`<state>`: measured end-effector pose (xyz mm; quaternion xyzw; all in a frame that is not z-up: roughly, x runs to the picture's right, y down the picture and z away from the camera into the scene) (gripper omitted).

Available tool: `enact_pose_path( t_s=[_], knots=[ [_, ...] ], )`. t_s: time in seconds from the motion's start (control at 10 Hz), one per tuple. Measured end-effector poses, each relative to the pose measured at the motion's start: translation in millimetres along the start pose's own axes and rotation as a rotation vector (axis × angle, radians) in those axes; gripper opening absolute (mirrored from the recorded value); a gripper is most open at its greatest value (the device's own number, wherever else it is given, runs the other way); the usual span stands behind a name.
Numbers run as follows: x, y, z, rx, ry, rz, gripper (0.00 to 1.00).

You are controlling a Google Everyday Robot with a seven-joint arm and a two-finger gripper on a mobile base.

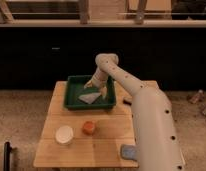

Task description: Place towel in tray

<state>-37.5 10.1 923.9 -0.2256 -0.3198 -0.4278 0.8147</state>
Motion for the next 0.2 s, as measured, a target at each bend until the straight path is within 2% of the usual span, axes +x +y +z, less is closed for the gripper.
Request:
enact_pose_path(
  t_s=[0.2],
  knots=[
    [3.0, -1.3, -15.7, 0.005, 0.028, 0.016, 0.80]
  ],
)
